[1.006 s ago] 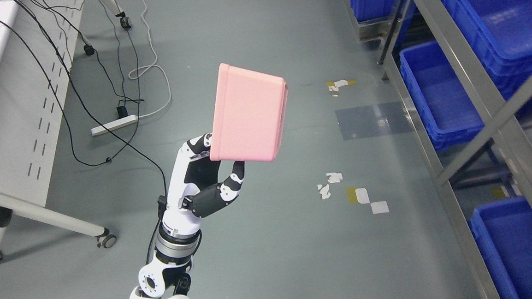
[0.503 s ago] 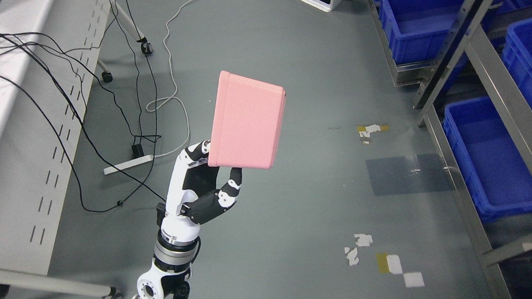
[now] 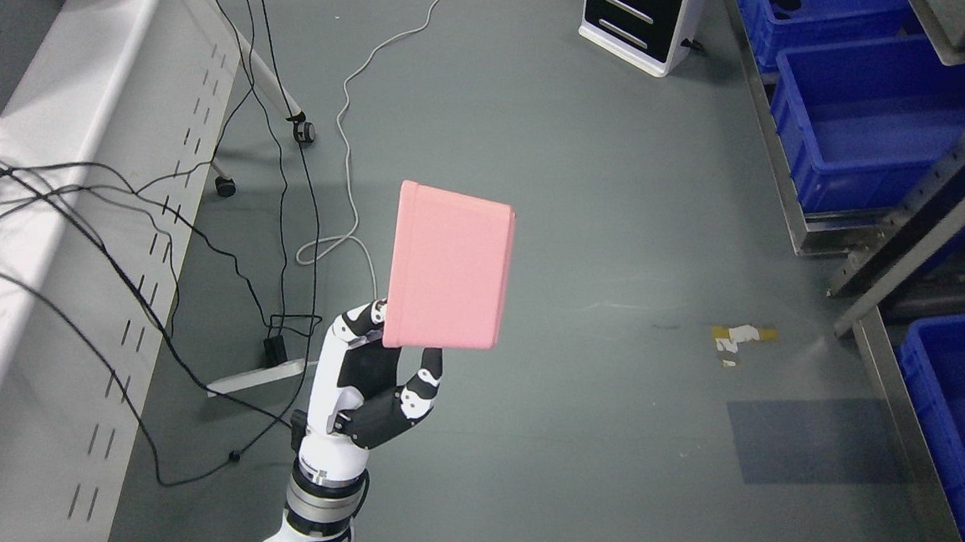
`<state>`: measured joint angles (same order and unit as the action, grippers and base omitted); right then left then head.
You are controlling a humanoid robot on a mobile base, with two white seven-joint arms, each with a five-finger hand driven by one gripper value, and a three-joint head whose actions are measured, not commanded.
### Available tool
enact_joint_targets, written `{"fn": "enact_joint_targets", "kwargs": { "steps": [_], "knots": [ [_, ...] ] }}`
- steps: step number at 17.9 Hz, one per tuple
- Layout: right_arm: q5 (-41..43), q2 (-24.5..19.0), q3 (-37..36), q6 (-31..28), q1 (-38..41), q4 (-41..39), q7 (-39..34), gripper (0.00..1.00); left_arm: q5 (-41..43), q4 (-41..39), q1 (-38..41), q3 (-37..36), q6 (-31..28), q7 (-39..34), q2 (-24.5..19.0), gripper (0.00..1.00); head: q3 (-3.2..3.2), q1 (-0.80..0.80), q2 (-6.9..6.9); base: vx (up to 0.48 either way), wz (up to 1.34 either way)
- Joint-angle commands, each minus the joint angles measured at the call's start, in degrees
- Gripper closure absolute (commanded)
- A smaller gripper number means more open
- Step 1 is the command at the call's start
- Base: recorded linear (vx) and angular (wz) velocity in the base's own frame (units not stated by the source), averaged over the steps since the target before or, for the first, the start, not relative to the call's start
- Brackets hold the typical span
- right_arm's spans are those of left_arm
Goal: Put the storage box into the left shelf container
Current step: 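Hold the pink box aloft in the left hand while turning toward the opposite rack, then lower the pink box with the left hand into the blue bin on the lower shelf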
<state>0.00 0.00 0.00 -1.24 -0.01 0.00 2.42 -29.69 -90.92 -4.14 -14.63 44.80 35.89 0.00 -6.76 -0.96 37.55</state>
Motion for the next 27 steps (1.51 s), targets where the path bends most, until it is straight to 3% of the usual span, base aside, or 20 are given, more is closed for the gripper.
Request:
{"fn": "enact_joint_targets", "kwargs": {
  "steps": [1,11,19,23,27],
  "knots": [
    [-0.1,1.0,-0.3,0.0,0.5,-1.0,0.0,0.0,0.0,-0.1,2.9,-1.6,0.2,0.1,-1.0,0.99,0.0,0.0,0.0,0.496,0.09],
    [-0.1,1.0,-0.3,0.0,0.5,-1.0,0.0,0.0,1.1,0.0,13.0,-5.6,0.2,5.3,-2.4,0.99,0.0,0.0,0.0,0.533,-0.55],
    [-0.1,1.0,-0.3,0.0,0.5,-1.0,0.0,0.0,1.1,0.1,18.8,-5.4,0.2,5.3,-9.1,0.98,0.0,0.0,0.0,0.267,-1.42],
    [-0.1,1.0,-0.3,0.0,0.5,-1.0,0.0,0.0,1.2,0.3,17.5,6.0,0.2,5.3,-12.1,0.98,0.0,0.0,-0.02,0.193,-1.26],
    [-0.1,1.0,-0.3,0.0,0.5,-1.0,0.0,0.0,2.5,5.1,9.3,14.8,0.2,5.3,-20.9,0.98,0.0,0.0,-0.02,0.161,-0.91]
  ]
}}
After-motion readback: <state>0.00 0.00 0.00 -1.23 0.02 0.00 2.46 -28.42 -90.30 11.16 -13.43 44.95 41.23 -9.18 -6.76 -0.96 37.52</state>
